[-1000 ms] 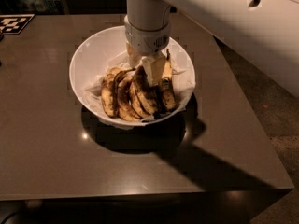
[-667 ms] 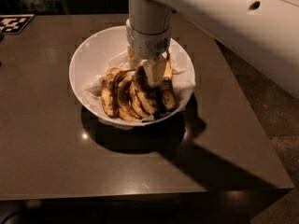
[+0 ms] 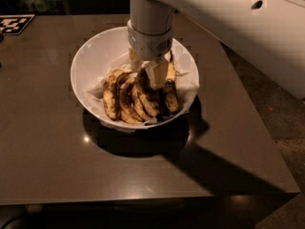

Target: Pick banana from white bowl

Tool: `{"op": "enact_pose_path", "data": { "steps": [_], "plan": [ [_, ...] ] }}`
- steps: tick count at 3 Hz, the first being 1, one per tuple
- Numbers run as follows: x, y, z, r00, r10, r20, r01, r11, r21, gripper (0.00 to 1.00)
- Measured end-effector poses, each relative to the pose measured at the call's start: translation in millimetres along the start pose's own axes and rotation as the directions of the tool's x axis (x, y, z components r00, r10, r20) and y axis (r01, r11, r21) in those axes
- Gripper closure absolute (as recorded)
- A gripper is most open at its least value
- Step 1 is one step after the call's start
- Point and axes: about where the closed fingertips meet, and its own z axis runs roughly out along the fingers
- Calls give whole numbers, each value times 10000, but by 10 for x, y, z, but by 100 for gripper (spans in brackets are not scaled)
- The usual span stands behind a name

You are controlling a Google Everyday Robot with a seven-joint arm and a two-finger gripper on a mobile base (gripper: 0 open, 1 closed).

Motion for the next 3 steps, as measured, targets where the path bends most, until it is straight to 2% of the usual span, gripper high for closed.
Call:
{"op": "enact_pose_path", "data": {
  "steps": [1,3],
  "plan": [
    [-18,-9,11,9999,25,127,-24,10000,-41,56],
    [-32,-15,19,9997,80,230,-78,9999,-92,97]
  ]
}}
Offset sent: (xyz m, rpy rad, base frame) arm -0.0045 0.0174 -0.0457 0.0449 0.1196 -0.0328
